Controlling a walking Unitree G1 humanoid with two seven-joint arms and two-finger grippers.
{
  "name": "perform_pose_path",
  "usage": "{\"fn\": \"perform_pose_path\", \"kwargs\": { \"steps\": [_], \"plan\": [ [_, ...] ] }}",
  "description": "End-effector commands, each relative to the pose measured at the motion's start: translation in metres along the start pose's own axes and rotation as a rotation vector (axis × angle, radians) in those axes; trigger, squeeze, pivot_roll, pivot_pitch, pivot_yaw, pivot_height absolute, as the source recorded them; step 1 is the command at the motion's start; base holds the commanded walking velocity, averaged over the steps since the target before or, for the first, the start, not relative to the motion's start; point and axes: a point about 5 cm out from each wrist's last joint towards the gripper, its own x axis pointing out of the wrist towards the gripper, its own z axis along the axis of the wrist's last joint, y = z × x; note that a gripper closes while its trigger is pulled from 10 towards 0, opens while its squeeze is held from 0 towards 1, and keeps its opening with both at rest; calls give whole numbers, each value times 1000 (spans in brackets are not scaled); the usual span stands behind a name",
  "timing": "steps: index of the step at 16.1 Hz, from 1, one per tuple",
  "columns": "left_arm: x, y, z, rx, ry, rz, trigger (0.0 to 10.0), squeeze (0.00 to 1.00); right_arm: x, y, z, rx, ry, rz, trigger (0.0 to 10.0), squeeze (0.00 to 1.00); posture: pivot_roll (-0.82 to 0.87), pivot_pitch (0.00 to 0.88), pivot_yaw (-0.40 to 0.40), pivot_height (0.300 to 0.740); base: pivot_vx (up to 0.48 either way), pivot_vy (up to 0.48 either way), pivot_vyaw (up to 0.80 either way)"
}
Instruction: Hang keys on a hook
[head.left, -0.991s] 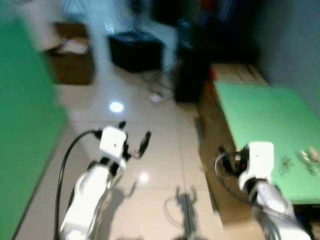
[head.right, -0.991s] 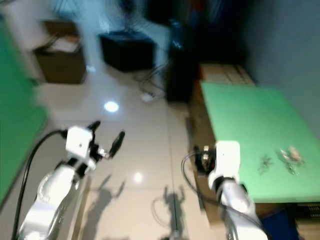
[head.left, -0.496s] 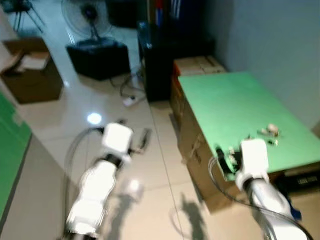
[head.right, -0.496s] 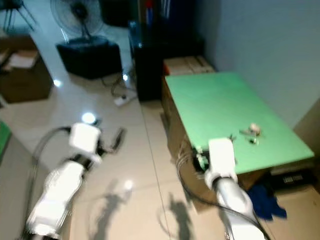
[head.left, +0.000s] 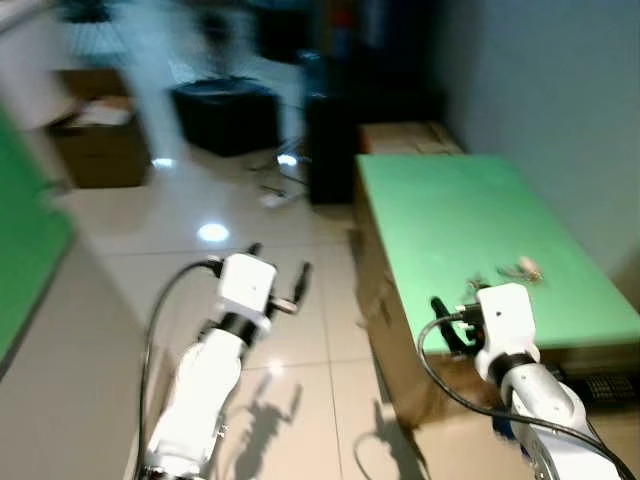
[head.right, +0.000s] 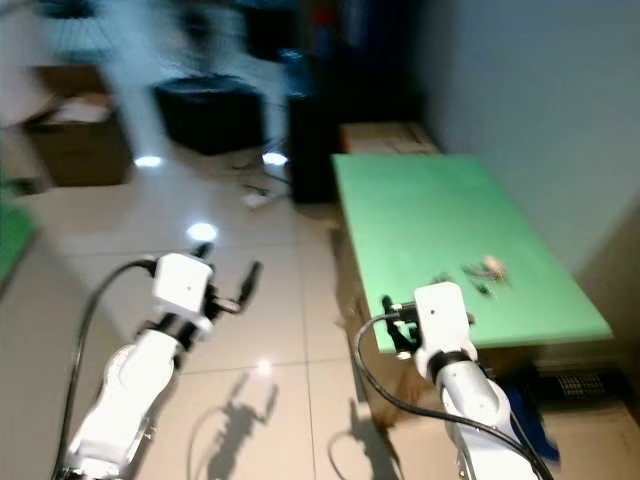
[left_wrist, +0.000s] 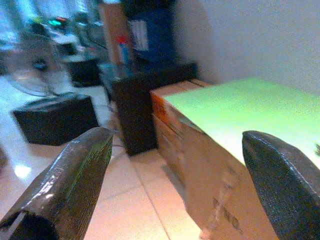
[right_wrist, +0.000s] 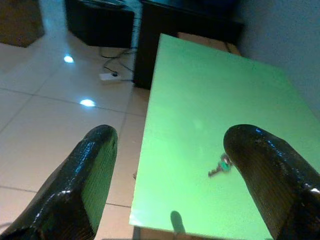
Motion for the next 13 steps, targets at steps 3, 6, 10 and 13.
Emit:
{"fn": "perform_pose_path", "kwargs": {
  "steps": [3,6,10,13],
  "plan": [
    [3,8,6,30,-19,28,10000,0,5,-7,12,-30,-63,-66,10000,0,-170,0,16,740,0,-363,0],
    [5,7,6,48,-17,-17,10000,0,0,-7,8,-41,-76,-101,10000,0,-180,0,43,740,0,-360,0],
    [9,9,5,59,-10,-43,10000,0,-4,2,-5,20,-4,-99,10000,0,-198,0,68,740,0,-361,0],
    [11,7,6,59,-14,-61,10000,0,-7,1,-7,21,0,-116,10000,0,-206,0,77,740,0,-363,0]
  ]
}}
